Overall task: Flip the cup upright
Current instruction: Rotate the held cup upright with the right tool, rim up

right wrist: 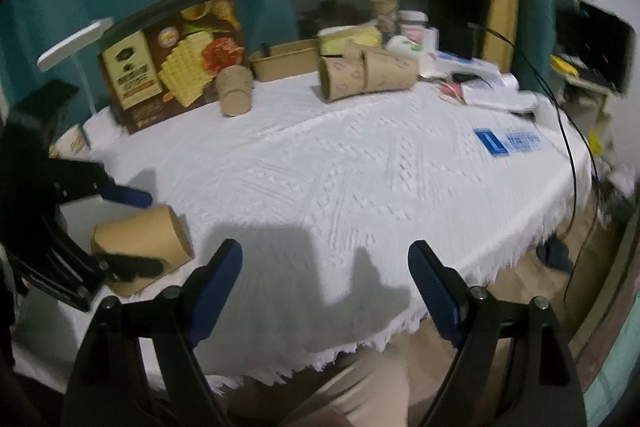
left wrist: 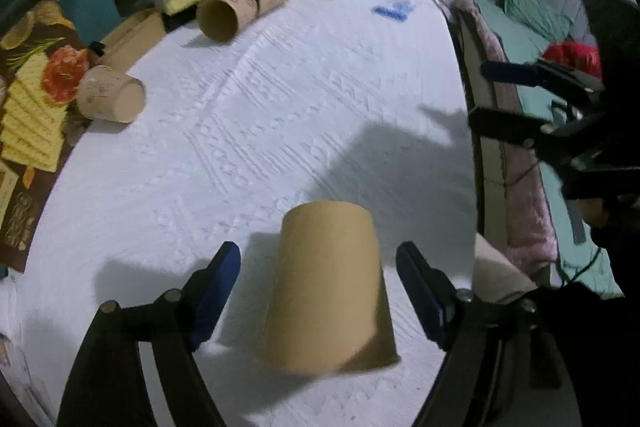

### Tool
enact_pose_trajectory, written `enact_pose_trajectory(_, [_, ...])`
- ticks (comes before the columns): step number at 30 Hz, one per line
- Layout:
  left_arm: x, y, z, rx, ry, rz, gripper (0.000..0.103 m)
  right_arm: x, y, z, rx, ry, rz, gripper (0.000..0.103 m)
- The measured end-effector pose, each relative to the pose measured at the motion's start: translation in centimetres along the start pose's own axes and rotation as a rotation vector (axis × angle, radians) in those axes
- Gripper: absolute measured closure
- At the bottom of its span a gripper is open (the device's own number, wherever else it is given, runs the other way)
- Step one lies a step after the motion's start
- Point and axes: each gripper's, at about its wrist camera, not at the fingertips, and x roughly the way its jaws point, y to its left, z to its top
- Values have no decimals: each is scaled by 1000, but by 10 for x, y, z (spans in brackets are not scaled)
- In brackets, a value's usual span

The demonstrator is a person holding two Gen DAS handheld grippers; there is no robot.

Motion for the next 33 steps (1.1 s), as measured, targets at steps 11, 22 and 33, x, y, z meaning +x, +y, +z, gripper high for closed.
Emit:
enact_pose_trajectory(11, [-75,26,-74,-303,-202,51,22,8,117,29,-817,101,310,20])
enact_pose_trajectory(22, [-88,51,-159,-580,-278,98,22,51,188,11,-1410,260,281,20])
enact_pose_trajectory(33, [-90,58,-188,-609,-304,96,22,73,222,-13,-1723,457,304,26])
